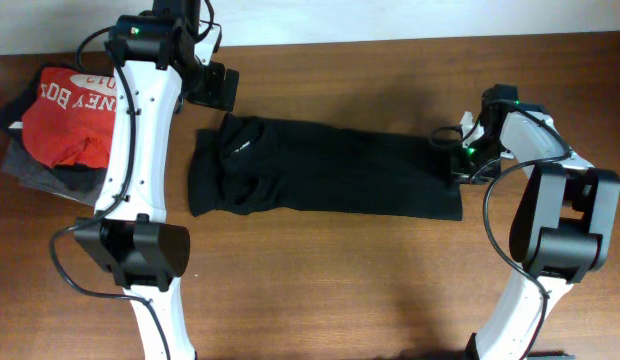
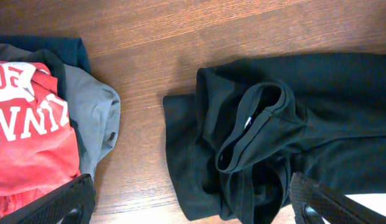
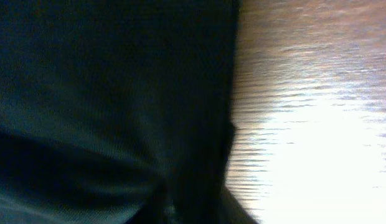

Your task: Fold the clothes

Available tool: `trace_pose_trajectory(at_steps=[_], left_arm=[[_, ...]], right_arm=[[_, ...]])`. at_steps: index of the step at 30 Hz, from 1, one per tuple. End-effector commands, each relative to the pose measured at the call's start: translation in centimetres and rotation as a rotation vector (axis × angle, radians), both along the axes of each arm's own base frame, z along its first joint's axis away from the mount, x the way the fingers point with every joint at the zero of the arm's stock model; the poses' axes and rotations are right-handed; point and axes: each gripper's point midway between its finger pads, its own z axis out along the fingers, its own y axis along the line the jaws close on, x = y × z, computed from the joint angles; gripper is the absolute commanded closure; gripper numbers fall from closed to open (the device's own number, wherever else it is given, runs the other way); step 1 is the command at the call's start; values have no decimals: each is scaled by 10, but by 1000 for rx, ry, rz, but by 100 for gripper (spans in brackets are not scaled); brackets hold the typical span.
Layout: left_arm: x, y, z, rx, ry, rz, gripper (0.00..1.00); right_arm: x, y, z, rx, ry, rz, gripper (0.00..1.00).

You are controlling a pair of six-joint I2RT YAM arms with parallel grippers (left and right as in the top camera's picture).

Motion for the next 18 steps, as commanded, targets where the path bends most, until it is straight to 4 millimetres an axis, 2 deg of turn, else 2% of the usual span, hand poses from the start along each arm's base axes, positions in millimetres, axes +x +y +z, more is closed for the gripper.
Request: trace_pose_trajectory(at_steps=[1, 4, 7, 9, 13, 18], left_arm=[[0, 2, 8, -2, -23, 5, 1], [2, 8, 9, 31, -31, 20, 1], [6, 18, 11, 64, -51, 43, 1], [9, 23, 12, 61, -64, 56, 1], [13, 40, 14, 60, -78, 91, 1], [14, 66, 14, 62, -79, 143, 1]], right_arm=[[-13, 0, -16, 13, 55, -47, 96], [-10, -2, -13, 62, 42, -74, 96], [-7, -17, -4, 111, 21, -130, 96], [-4, -31, 5, 138, 6, -175, 96], [-3, -73, 27, 149, -25, -261, 96], [-3, -114, 64, 142, -71, -297, 96]])
